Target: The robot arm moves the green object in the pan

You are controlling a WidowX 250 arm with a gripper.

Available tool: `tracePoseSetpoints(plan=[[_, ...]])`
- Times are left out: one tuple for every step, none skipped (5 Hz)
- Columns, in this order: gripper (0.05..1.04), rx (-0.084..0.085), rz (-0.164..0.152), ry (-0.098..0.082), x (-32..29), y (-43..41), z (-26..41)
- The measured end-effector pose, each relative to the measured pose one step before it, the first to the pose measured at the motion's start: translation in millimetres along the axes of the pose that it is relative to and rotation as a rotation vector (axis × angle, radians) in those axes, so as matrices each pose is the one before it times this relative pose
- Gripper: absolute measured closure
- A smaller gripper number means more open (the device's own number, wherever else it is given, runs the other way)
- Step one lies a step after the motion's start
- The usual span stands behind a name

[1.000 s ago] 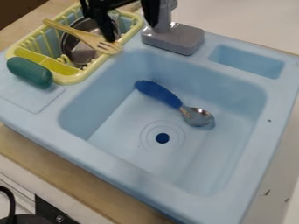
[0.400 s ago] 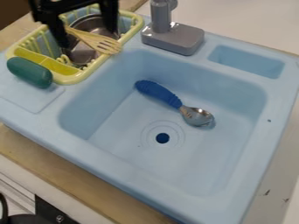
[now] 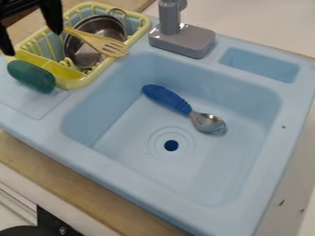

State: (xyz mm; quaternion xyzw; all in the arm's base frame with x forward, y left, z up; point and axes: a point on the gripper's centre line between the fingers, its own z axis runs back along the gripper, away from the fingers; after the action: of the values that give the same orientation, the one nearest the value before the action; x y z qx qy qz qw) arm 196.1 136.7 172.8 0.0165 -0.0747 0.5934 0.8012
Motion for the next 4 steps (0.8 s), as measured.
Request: tracePoseSetpoints(plan=[[0.084,-0.0018,0.0479,0.0041,3.77,10.94,-7.74],[0.084,-0.0126,0.0373,0.0132,-0.88,3.86,-7.01],[0.085,0.0402,0.0242,-0.006,0.9,-0.67,-7.57],[0.084,0.0321,0.058,0.0198,-3.09,3.63,-19.33]])
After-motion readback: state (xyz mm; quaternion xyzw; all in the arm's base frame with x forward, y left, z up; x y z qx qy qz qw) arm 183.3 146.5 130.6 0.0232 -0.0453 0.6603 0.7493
